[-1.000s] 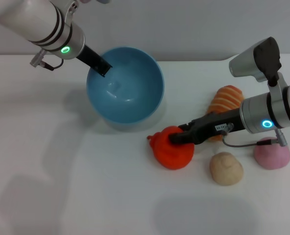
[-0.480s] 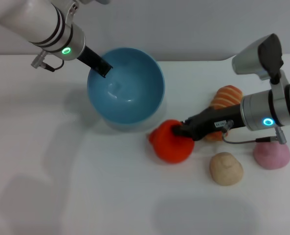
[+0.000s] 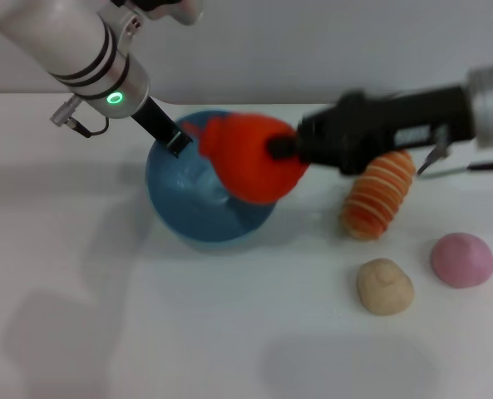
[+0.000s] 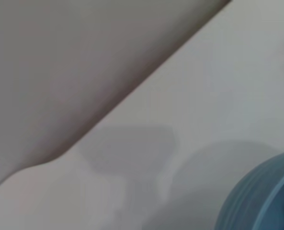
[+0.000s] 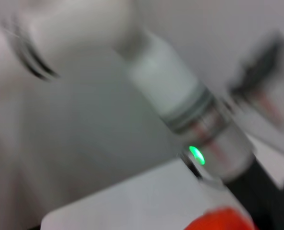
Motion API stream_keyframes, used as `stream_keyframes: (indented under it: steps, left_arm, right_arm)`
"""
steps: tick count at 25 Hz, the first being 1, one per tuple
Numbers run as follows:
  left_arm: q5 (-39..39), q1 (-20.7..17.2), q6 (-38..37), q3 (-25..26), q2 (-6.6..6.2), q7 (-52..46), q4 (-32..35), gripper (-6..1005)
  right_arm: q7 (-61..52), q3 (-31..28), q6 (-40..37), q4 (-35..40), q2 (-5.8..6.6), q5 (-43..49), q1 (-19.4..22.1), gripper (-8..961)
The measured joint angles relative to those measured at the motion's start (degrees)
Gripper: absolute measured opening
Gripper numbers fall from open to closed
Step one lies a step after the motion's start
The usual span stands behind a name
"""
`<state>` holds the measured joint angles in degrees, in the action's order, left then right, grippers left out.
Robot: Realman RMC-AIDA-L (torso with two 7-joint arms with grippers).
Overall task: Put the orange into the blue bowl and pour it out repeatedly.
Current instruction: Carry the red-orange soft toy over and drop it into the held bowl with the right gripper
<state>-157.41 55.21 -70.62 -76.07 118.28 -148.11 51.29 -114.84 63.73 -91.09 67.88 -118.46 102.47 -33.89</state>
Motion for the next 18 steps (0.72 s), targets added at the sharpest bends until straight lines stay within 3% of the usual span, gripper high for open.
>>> stream_keyframes:
  steps: [3, 6, 14, 18]
  left_arm:
    - [0.21, 1.43, -3.99, -0.3, 0.23, -0.22, 0.05, 0]
    - [1.03, 2.36, -8.49, -2.38, 0.46, -0.82, 0.3, -1]
    - [5.94, 1.67, -9.03, -5.56, 0.45, -1.33, 1.19, -2]
    - [6.53, 1.56, -8.01, -6.66, 0.54, -1.13, 1.27, -2]
  right_arm:
    - [-1.78, -2.34, -2.14, 6.25, 0.01, -1.26, 0.03, 29]
    - [-1.8, -2.03, -1.91, 6.1, 0.02, -0.67, -0.69, 28]
    - [4.89, 1.85, 5.08, -11.35, -0.12, 3.81, -4.71, 28]
    - [5.83, 2.07, 6.82, -15.27, -0.11, 3.85, -5.93, 27]
